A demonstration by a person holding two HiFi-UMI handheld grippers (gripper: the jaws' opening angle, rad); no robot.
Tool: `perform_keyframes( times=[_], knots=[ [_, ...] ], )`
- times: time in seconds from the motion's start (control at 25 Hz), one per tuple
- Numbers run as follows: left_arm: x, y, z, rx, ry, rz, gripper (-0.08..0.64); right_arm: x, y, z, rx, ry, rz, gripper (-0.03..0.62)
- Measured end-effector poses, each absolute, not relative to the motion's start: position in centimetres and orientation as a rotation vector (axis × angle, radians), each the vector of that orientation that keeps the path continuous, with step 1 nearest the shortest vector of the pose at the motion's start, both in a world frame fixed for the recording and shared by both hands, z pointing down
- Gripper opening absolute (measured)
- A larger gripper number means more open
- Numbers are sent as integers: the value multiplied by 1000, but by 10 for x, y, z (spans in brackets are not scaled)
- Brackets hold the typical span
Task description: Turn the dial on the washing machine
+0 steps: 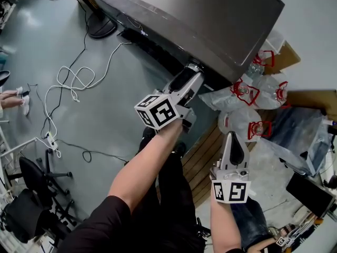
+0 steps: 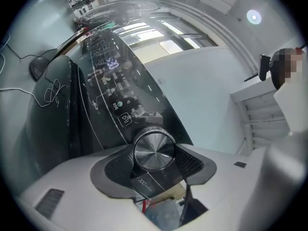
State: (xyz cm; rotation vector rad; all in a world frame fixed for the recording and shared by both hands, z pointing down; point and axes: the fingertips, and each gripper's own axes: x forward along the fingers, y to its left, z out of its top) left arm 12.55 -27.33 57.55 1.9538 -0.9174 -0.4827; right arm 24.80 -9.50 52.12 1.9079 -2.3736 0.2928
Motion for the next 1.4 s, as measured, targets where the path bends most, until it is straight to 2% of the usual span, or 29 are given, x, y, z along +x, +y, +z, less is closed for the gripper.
perform_keyframes(
  times=[0.48, 1.08, 1.4],
  knots=[
    [131, -277, 565, 1764, -728, -693, 282, 235, -95, 524, 1881, -2396, 331, 23],
    [125, -267, 596, 1491, -728, -653, 282, 231, -99, 522, 1891, -2394, 334, 23],
    [128, -267, 590, 1405, -629, -743, 282, 227, -101, 521, 1890, -2395, 342, 23]
  ],
)
